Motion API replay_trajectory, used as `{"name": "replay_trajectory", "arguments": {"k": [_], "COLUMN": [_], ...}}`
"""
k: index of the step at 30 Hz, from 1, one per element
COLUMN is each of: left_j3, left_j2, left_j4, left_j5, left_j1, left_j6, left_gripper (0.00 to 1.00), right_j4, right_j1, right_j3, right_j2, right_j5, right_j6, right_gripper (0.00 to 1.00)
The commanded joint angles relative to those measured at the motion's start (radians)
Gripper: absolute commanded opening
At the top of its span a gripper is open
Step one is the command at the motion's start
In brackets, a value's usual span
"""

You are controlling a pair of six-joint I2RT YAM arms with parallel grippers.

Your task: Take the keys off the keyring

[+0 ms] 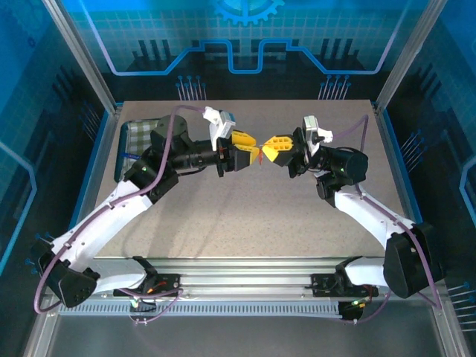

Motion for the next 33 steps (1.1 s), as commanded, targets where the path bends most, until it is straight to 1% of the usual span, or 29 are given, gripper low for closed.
{"name": "replay_trajectory", "arguments": {"k": [1,4,10,16,20,23,25,26,28,30,31,33], "left_j3": [0.004,0.007,0.009,0.0,-0.002,-0.001,-0.003,-0.002,0.001,0.008,0.012,0.028], "left_j2": [-0.002,-0.001,0.013,0.02,0.024,0.024,0.022,0.02,0.014,0.008,0.006,0.003], "left_j4": [0.039,0.041,0.044,0.084,0.106,0.105,0.101,0.096,0.077,0.045,0.024,-0.028], "left_j5": [0.047,0.061,0.07,0.069,0.07,0.073,0.076,0.076,0.07,0.055,0.044,0.022], "left_j1": [0.005,0.004,0.004,0.004,0.004,0.004,0.004,0.004,0.004,0.004,0.005,0.004], "left_j6": [-0.019,-0.023,-0.03,-0.047,-0.058,-0.056,-0.053,-0.05,-0.032,-0.005,0.014,0.056], "left_gripper": [0.31,0.27,0.28,0.27,0.18,0.13,0.07,0.04,0.0,0.0,0.0,0.0], "right_j4": [0.053,0.053,0.053,0.053,0.053,0.053,0.053,0.053,0.053,0.052,0.052,0.012], "right_j1": [0.014,0.015,0.016,0.021,0.024,0.024,0.023,0.021,0.014,-0.004,-0.019,-0.06], "right_j3": [0.015,0.017,0.01,0.009,0.008,0.006,0.005,0.006,0.005,0.001,-0.002,-0.002], "right_j2": [0.003,0.004,-0.003,-0.014,-0.016,-0.016,-0.015,-0.014,-0.009,-0.004,-0.005,-0.007], "right_j5": [0.003,0.002,0.017,0.031,0.029,0.037,0.041,0.043,0.045,0.053,0.051,0.037], "right_j6": [0.005,0.006,0.001,-0.001,-0.001,-0.005,-0.007,-0.006,0.004,0.028,0.044,0.066], "right_gripper": [0.0,0.0,0.0,0.0,0.0,0.0,0.0,0.01,0.12,0.29,0.35,0.36]}}
